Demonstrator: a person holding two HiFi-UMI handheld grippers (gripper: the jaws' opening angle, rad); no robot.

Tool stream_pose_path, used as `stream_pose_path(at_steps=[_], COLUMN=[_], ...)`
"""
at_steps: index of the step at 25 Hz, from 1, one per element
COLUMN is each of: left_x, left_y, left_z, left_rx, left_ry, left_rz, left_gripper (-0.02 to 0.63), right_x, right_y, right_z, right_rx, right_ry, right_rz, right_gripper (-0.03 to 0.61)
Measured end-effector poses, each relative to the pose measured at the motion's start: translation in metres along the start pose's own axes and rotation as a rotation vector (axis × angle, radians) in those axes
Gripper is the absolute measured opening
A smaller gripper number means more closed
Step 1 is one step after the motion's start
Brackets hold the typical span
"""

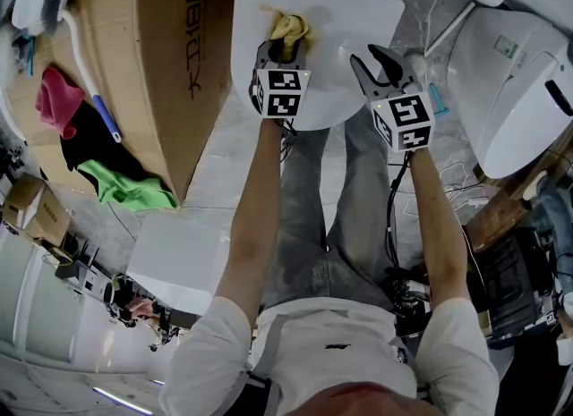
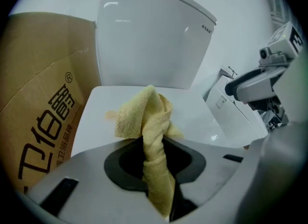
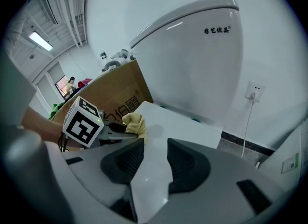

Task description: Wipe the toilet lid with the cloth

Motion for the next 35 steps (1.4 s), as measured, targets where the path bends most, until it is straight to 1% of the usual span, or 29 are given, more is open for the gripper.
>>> stream_pose_path(at_steps=[5,17,28,35], left_x=[-0.006,-0.018,-0.031,-0.038], left_y=[0.002,0.014,0.025,0.032], left_z=[0.021,0.076,0.126,0.154], left_rx=[-0.025,-0.085,-0.161,-0.213], left_ry=[0.02,0.094,0.164,0.208], left_rz=[-0.012,-0.06,-0.112,-0.149], left_gripper=[0.104,0.104,0.104,0.104], right_x=[0.008,0.026,0.048,0.064], right_y=[0.013,0.046,0.081,0.095], right_z=[0.007,0.017,0.029,0.033], right_rx=[-0.022,-0.035,-0.094,-0.139], right_ry=[0.011,0.012,0.06,0.088], right_rz=[-0.008,-0.043,-0.05,-0.052], right_gripper=[0.167,0.167,0.167,0.167])
Point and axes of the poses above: the fingertips, and each gripper's own axes: x backward along the fingers, z to its right, y out of its underside, the point moved 6 cm from there along x, backward along the fingers, and after that the axes turned 12 degrees about x, right-handed, at the moved point
